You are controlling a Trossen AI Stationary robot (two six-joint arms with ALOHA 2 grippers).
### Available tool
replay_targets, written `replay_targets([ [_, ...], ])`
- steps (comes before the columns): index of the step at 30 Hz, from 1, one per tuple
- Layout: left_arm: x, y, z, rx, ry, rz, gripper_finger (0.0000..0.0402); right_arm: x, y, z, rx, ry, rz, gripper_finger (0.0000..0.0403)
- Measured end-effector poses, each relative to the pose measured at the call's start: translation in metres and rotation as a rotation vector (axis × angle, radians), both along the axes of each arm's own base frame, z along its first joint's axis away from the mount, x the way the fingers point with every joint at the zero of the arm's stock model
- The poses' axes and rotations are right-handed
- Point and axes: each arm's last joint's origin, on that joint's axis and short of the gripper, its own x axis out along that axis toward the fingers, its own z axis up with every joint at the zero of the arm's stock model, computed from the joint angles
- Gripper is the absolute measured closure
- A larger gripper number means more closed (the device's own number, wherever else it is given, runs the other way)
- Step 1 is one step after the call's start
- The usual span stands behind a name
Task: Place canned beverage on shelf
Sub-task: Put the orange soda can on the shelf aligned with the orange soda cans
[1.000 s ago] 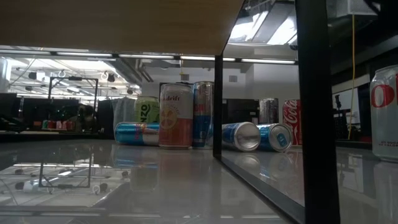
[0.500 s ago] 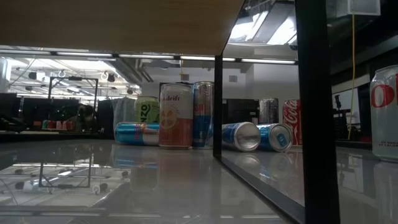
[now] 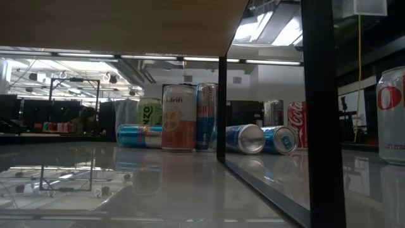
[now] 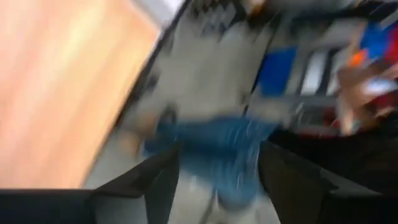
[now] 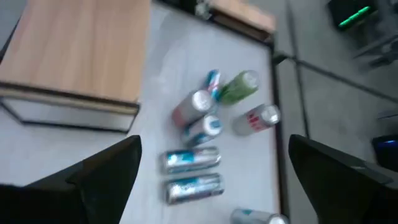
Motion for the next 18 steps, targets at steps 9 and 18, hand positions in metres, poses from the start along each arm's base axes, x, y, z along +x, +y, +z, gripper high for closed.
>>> replay_targets([
  [9,0.013,-0.041,-0.051,-0.154,0.489,-0.195,0.0216,-0.023,-0.009,0.013,0.016,-0.044,0.023,0.0008],
  [18,0.013,-0.046,-0.058,-0.123,0.519,-0.135,0.0218,-0.019,-0.007,0.011,0.009,-0.031,0.028,0.0008],
])
